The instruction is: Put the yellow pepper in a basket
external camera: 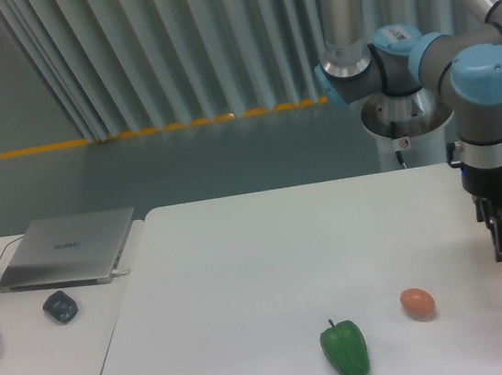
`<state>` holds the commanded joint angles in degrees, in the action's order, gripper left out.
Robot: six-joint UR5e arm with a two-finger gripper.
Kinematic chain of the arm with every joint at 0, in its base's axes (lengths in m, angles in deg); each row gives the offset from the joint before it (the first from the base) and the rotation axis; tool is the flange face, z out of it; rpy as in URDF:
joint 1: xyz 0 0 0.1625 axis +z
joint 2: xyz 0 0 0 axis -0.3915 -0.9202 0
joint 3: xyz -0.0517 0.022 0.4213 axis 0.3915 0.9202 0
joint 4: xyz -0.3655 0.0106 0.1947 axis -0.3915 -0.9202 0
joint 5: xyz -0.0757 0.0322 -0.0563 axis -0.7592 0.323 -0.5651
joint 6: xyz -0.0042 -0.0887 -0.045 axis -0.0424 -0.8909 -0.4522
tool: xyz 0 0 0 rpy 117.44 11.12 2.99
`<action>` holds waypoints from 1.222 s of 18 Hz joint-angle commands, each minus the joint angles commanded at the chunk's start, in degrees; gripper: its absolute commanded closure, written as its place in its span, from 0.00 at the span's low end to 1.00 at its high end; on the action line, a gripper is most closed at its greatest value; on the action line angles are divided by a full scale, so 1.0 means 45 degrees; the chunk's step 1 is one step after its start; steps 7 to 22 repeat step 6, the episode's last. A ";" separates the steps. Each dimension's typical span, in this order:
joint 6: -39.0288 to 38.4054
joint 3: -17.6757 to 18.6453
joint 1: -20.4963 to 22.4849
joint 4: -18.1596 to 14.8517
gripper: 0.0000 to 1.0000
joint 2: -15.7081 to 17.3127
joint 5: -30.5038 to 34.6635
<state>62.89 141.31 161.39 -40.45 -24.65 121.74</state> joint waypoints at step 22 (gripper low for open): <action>-0.1389 -0.0137 -0.0861 0.0450 0.00 -0.0352 0.0958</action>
